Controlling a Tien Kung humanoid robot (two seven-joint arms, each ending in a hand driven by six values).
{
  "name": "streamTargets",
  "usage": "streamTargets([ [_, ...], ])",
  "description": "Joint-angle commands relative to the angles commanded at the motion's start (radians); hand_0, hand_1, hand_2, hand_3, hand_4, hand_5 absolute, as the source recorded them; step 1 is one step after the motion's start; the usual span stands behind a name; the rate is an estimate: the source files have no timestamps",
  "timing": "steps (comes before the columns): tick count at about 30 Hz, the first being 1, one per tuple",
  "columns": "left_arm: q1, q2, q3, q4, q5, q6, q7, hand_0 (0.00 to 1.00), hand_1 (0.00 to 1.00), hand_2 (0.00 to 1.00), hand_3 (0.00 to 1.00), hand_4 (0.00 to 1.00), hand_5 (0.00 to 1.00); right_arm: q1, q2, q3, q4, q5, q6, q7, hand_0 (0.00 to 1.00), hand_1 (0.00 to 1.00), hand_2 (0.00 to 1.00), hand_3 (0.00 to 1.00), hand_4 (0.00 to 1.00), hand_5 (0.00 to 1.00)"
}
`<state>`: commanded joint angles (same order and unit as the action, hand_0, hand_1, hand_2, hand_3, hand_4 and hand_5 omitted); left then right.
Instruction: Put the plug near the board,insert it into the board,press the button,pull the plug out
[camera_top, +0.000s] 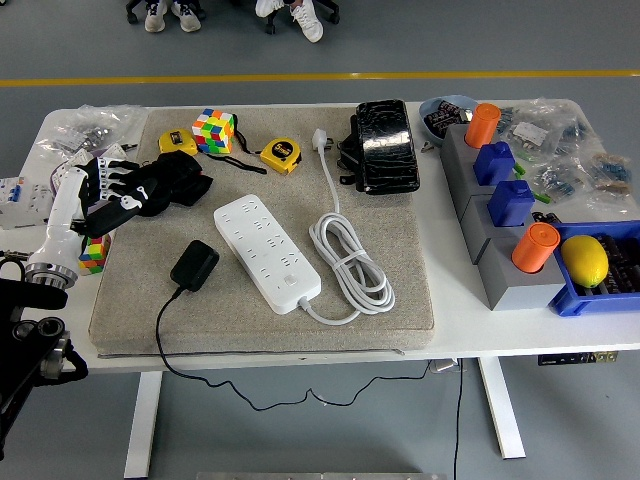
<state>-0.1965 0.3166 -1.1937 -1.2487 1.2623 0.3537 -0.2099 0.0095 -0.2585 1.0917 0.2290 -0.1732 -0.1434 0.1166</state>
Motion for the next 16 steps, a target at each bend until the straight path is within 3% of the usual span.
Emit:
streamTargets([
  [16, 0.004, 0.000, 0.000, -0.002, 0.001, -0.002, 0.002, 0.328, 0.457, 0.497, 0.550, 0.835, 0.323, -0.004, -0.003, -0.010, 0.000, 0.007, 0.003, -0.004, 0.549, 0.579, 0.528, 0.504, 0.820, 0.365],
])
